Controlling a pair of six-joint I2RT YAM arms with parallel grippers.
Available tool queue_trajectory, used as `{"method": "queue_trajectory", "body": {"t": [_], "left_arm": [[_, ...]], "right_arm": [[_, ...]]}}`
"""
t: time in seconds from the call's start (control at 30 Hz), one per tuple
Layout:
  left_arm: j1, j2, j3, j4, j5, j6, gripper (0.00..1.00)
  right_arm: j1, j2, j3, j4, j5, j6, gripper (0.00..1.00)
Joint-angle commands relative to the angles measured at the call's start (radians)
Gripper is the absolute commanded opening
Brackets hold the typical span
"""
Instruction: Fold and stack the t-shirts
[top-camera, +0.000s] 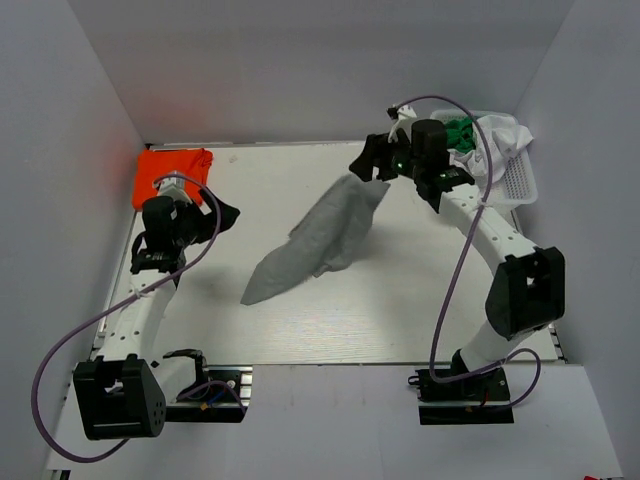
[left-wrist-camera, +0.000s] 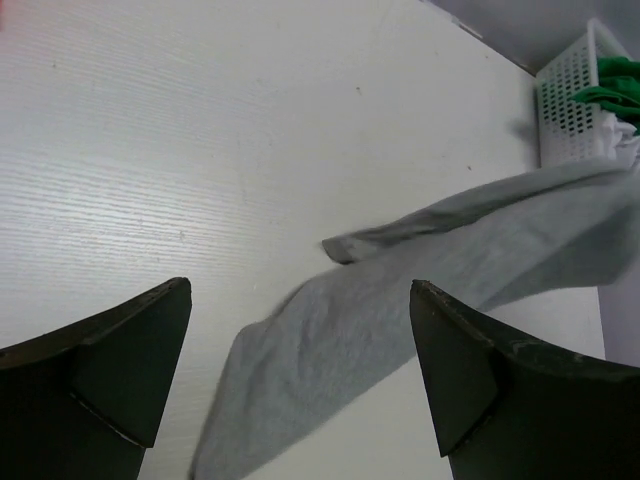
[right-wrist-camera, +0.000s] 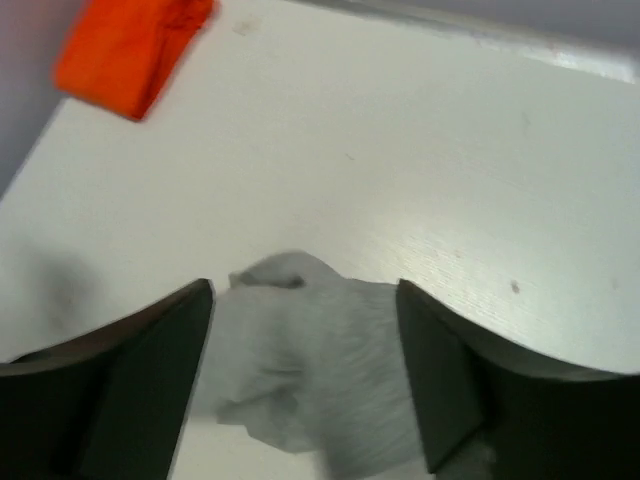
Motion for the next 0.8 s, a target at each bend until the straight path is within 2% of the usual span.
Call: {"method": "queue_trajectory", "body": {"t": [0.0, 0.03, 0.17, 0.43, 0.47, 0.77], "left_arm": [[-0.001, 0.009, -0.019, -0.041, -0.073, -0.032, 1.00], [-0.001, 0.023, -0.019, -0.065, -0.086, -0.045, 1.00], [-0.001, 0.066, -0.060, -0.089, -0.107, -0.067, 1.00], [-0.034, 0.095, -0.200, -0.026, 0.066, -0.076, 1.00], [-0.034, 0.095, -0.200, -0.017, 0.066, -0.076, 1.00], [-0.134, 0.142, -0.180, -0.049, -0.011, -0.044, 1.00]], "right_arm": [[-0.023, 0.057, -0.012, -0.085, 0.204, -0.014, 0.85], [-0.023, 0.078, -0.004, -0.119, 0.246, -0.011, 0.90], [-0.012, 0.058, -0.061, -0.147, 0.290, -0.017, 0.90], [0.017, -0.060, -0.320, -0.166, 0.352, 0.008, 0.90], [0.022, -0.069, -0.347, -0.166, 0.397, 0.014, 0.90], [0.075, -0.086, -0.450, -0.110, 0.402, 0.020, 0.90]]}}
